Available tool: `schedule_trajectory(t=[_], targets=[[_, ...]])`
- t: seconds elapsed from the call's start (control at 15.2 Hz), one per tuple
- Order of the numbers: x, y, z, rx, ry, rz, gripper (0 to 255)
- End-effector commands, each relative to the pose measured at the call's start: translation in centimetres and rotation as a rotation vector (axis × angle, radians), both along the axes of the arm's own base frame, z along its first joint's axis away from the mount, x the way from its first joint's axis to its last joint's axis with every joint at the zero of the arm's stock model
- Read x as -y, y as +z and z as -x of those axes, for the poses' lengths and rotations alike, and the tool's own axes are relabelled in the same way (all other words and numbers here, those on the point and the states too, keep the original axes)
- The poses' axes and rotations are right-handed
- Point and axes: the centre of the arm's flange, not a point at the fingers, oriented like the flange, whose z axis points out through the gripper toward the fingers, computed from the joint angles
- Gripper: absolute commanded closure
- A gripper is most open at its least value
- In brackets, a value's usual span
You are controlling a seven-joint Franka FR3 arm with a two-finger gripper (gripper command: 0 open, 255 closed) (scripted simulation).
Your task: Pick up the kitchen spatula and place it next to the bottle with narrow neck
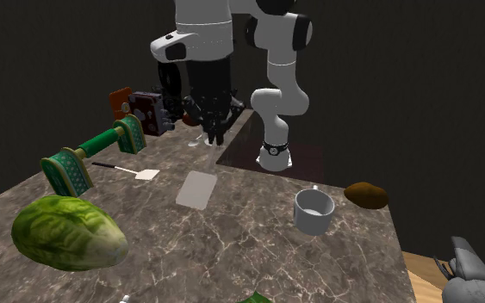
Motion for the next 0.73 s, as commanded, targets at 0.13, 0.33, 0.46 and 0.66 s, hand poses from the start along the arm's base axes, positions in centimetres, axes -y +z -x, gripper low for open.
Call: schedule_trajectory(t=[0.13, 0.33, 0.46, 0.66], targets=[[-0.1, 2.1, 0.1, -0.001, 0.0, 0.0, 255], [-0.1, 3.6, 0.1, -0.001, 0.0, 0.0, 255], [-0.1, 4.7, 0.1, -0.001, 0.0, 0.0, 255], [1.7, 5.0, 2.1, -0.001, 0.0, 0.0, 255]])
